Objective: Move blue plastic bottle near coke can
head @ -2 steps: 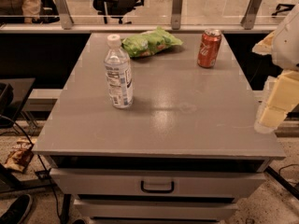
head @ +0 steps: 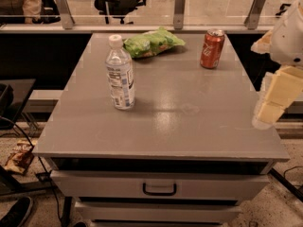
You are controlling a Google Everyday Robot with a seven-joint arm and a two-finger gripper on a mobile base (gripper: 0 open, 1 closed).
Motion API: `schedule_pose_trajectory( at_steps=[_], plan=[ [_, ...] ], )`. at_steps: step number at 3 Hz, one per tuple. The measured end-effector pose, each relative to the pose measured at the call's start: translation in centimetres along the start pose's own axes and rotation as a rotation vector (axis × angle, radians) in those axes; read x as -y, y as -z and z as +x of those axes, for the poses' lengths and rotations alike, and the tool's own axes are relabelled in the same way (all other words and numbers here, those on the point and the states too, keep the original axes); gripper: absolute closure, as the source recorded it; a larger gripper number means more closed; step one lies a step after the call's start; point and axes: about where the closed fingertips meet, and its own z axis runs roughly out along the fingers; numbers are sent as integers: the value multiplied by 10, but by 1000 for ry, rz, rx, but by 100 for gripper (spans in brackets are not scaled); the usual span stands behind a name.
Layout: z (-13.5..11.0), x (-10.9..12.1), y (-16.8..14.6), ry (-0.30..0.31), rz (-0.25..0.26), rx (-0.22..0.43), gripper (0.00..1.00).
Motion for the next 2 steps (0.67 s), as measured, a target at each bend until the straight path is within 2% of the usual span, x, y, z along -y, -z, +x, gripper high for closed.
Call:
schedule_pose_trajectory(
  at_steps=[1, 2],
  plan=[
    [-28, 17, -13, -32, -12, 75, 0],
    [-68, 30, -29, -41, -4, 157, 0]
  ],
)
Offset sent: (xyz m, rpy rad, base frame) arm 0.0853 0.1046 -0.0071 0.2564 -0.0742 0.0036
